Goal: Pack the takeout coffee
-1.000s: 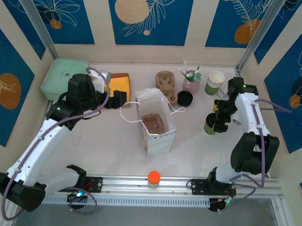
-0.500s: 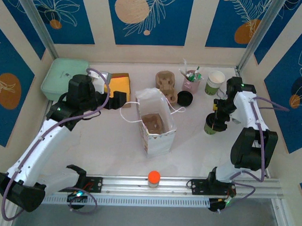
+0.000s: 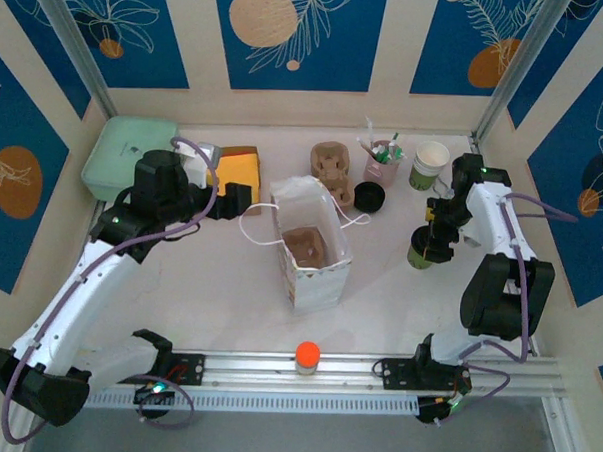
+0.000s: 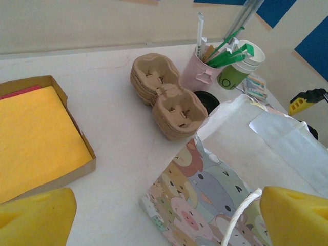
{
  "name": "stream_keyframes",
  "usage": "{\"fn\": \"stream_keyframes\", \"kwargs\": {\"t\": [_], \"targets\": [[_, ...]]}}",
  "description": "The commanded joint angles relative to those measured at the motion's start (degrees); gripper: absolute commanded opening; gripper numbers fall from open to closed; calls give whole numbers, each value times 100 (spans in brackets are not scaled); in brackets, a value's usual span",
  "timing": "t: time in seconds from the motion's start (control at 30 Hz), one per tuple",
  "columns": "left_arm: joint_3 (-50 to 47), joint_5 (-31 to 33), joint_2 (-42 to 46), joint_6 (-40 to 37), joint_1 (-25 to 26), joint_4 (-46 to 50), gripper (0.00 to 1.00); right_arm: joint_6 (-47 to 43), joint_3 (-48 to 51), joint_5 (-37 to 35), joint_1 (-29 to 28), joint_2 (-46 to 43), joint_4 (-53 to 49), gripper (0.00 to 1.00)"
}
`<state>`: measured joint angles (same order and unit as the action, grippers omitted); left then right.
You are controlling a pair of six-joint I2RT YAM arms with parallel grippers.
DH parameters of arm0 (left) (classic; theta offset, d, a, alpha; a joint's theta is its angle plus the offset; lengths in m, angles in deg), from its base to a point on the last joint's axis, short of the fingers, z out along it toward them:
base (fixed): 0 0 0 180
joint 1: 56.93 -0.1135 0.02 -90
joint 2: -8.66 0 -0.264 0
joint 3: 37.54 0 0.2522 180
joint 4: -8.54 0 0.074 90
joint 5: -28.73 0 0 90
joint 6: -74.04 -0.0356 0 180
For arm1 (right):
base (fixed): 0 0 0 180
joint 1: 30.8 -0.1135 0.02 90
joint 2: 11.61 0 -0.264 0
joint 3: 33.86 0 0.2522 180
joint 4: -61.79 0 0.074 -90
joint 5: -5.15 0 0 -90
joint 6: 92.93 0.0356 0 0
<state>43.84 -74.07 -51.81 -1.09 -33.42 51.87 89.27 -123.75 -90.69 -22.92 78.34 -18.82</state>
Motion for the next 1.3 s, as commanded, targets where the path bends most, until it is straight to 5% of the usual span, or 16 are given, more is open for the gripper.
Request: {"fn": "stream_keyframes", "kwargs": {"t": [0.0, 1.27], "targets": [[-62, 67, 88, -78, 31, 41, 92, 138, -49, -127, 34, 82, -174, 100], [-70, 93, 141, -116, 22, 76, 92, 71, 314, -171, -5, 479, 149, 100]]}}
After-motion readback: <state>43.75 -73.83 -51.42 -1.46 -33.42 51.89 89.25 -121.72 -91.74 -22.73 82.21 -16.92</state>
